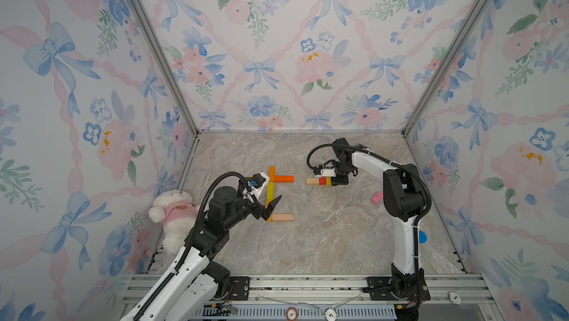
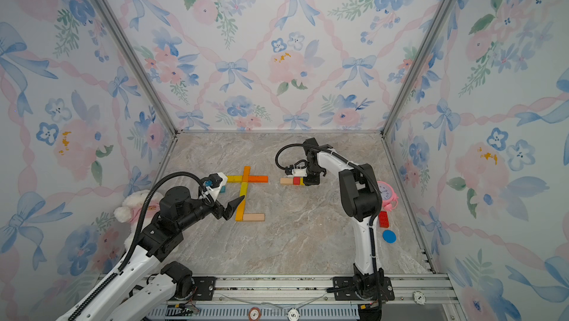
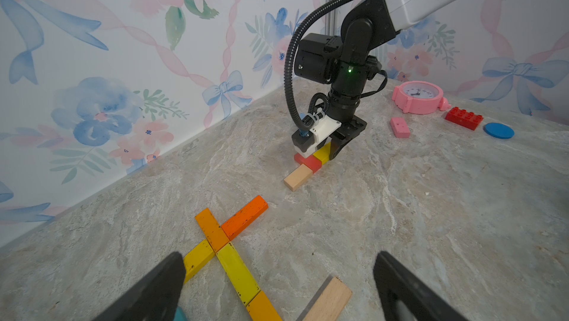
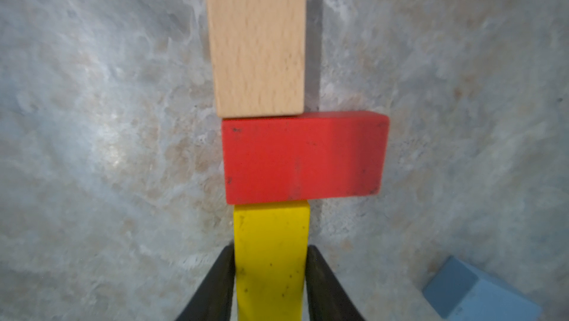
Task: Assemble the letter t with building blocks
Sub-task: Assemble the building block at the center of the board.
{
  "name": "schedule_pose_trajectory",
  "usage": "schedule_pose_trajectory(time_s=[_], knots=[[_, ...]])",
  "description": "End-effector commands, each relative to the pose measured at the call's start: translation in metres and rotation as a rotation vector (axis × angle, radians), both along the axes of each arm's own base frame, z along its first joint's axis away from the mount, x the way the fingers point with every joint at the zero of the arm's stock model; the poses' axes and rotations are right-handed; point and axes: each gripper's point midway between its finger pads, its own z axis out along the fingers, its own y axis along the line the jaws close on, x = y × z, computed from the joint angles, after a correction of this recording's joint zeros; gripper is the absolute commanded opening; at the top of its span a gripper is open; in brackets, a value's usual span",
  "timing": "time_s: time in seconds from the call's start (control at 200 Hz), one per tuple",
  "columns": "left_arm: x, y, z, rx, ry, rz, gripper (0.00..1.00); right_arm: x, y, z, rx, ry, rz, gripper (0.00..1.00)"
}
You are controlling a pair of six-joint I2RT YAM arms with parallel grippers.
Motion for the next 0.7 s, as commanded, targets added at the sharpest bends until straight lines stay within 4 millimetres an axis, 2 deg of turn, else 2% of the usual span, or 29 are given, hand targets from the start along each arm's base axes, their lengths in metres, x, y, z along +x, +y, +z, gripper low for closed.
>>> schedule_pose_trajectory(time_s=[0.0, 0.17, 0.32, 0.435, 0.695], knots=[[-0.001, -0.002, 0.0, -0.003, -0.021, -0.017, 0.98, -0.017, -0.003, -0.009, -0.037, 0.049, 0.017, 0.43], [-0.002, -0.002, 0.002, -0.005, -0.026, -0.016, 0.98, -0.012, -0.004, -0.004, -0.025, 0.02, -0.009, 0.45], [-0.002, -0.002, 0.001, -0.005, -0.023, -0.018, 0.98, 0.001, -0.003, 0.006, -0.005, -0.052, -0.045, 0.46], [-0.002, -0.002, 0.002, -0.007, -0.026, -0.017, 0.98, 0.011, -0.001, 0.021, 0.034, -0.11, -0.077, 0.48], [-0.002, -0.001, 0.002, -0.006, -0.027, -0.016, 0.98, 0.015, 0.002, 0.056, 0.132, -0.184, -0.122, 0.5]])
